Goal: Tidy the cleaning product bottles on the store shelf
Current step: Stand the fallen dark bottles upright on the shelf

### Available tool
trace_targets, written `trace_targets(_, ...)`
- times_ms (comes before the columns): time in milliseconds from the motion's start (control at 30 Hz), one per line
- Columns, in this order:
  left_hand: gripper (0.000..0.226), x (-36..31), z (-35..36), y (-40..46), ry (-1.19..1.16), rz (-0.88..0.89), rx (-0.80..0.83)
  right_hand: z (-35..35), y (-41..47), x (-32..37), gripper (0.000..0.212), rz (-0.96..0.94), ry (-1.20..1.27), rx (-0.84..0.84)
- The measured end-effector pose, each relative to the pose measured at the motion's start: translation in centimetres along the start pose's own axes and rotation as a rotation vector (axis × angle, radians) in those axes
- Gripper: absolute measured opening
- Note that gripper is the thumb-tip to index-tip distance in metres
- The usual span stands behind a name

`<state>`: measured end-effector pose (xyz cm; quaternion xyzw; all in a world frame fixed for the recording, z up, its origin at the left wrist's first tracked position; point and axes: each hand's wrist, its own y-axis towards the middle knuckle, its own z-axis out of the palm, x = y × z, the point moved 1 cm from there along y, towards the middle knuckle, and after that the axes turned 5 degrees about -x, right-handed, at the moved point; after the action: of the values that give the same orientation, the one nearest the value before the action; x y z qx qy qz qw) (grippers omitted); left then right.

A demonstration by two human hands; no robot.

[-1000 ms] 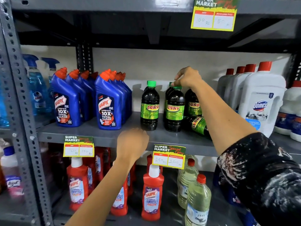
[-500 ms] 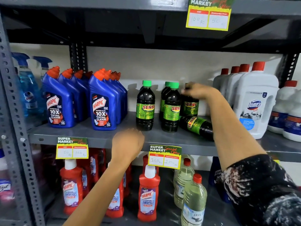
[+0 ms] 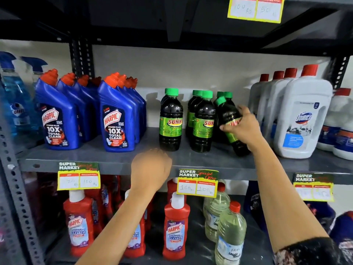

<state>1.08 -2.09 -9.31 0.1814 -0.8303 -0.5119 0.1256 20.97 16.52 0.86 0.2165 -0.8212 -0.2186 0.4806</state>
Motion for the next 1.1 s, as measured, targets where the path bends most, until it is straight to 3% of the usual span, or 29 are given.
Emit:
trace_targets(67,0.034,0.0,0.0,-0.1,0.005,0.009,-0.020,0.4,-0.5,-1.0,0.109,0.044,0.284,-0.060)
trace_targets(133,0.032,0.1,-0.1,-0.1,0.007,0.018,-0.018,0.5,-1.7,-1.0,0.095,0.078,0.461,-0.081)
trace_targets(267,0.032,0.1,-0.1,-0.1,0.002,0.019,0.008,0.5,-1.2,-1.2,0.087,0.075,0.493,-0.005)
trace_targets(333,0.033,0.0,-0.2,0.0,-0.001,0.017,0.011,-0.3,-0.8,-0.5,0.088,0.063,0.480,-0.050)
trace_targets(433,0.036,-0.1,-0.6,0.0,-0.028,-0.004,0.045,-2.4,0.7,2.0,0.078,-0.035,0.377,-0.266)
trace_targets(500,0.036,-0.2,-0.8,0.0,-0.054,-0.014,0.078,-3.6,2.1,4.1,0.073,-0.083,0.188,-0.297)
trace_targets(667,0.044,-0.3,-1.1,0.1,-0.064,-0.014,0.150,-4.6,4.8,6.3,0.039,-0.149,-0.124,-0.234)
trace_targets(867,0.046,-0.7,-1.2,0.2,-0.046,-0.071,0.180,-6.6,5.9,5.6,0.028,-0.290,-0.231,0.130)
trace_targets(1100,0.048,-0.9,-1.5,0.3,-0.042,-0.078,0.237,-4.3,6.4,5.2,0.030,-0.217,-0.281,-0.019)
